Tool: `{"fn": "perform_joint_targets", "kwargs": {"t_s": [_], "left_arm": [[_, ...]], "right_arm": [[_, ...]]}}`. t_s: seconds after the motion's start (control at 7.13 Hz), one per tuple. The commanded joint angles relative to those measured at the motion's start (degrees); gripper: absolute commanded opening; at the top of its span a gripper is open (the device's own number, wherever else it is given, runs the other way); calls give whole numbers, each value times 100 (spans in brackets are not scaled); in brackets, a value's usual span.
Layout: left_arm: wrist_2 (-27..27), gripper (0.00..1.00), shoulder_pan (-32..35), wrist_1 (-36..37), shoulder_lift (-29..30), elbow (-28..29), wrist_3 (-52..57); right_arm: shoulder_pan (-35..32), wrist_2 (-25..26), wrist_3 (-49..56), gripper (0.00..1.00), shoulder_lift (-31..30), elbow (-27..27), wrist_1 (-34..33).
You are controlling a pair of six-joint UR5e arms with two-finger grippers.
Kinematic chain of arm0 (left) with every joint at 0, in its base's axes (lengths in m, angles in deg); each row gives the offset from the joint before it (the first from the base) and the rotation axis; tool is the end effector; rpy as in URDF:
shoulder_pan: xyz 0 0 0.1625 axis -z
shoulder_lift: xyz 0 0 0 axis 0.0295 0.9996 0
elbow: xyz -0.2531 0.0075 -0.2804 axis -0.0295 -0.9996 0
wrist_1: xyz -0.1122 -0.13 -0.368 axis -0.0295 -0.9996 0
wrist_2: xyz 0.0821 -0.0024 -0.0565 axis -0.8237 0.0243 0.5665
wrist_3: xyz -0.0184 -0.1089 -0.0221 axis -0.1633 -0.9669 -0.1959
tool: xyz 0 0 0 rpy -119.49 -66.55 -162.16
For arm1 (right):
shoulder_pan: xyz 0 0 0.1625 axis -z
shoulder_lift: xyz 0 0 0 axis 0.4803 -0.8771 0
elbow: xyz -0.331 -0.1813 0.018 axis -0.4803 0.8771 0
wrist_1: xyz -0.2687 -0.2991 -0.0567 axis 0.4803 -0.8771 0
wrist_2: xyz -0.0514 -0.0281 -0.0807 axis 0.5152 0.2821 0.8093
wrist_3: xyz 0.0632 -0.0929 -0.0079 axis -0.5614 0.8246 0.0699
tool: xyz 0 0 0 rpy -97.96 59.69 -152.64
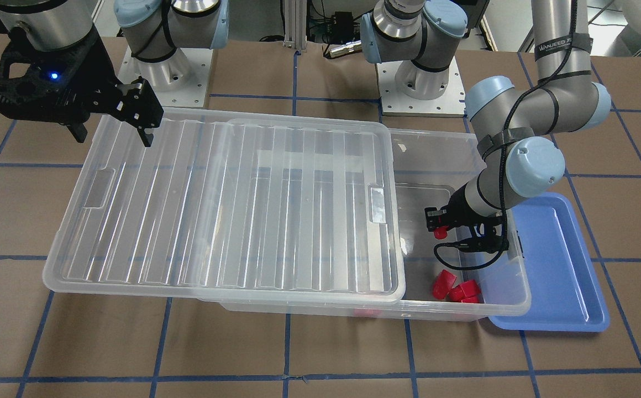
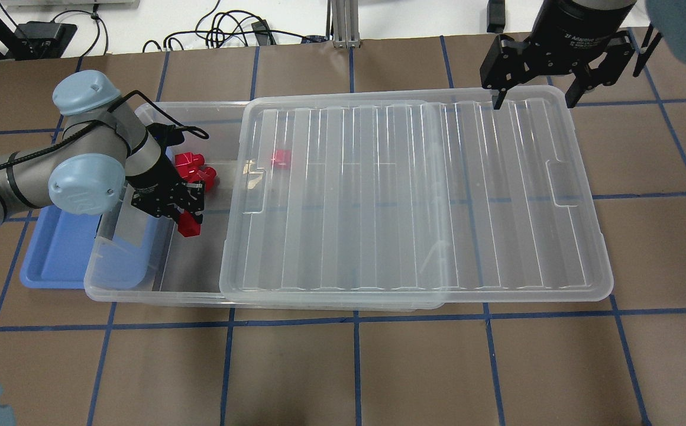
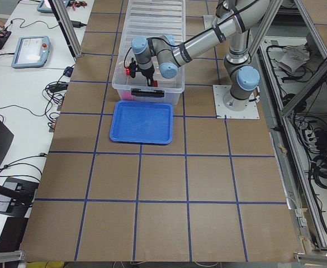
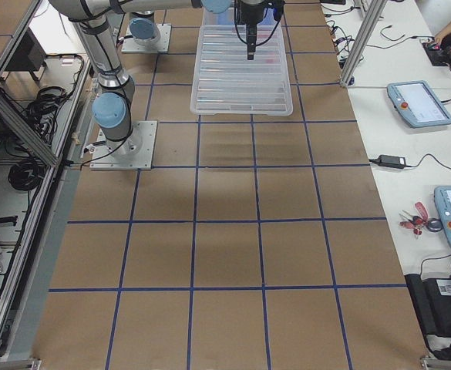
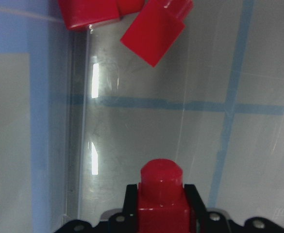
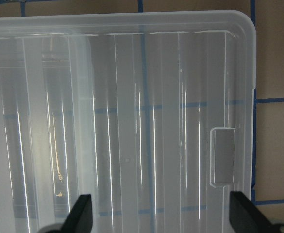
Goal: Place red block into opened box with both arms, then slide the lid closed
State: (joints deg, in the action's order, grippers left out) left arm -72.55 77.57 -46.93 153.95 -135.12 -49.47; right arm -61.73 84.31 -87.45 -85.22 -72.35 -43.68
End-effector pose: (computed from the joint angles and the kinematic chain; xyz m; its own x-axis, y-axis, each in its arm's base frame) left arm -0.0459 -0.5118 0.1743 -0.9927 -0.0868 0.0836 -0.0713 0.9822 0.1740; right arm 0.1348 -0.4996 0.4612 -0.9987 0.0484 0.0176 0.0475 0.9979 -0.0451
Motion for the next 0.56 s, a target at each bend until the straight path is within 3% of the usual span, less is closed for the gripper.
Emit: {"fn": "perform_joint_targets", "kwargs": {"t_s": [0.0,0.42], "left_arm": [[0,0,-16,113,136,-8,0],[0,0,-16,272,321,-8,26]], "right_arm": [[0,0,0,100,6,0,0],[0,0,0,100,6,0,0]]}}
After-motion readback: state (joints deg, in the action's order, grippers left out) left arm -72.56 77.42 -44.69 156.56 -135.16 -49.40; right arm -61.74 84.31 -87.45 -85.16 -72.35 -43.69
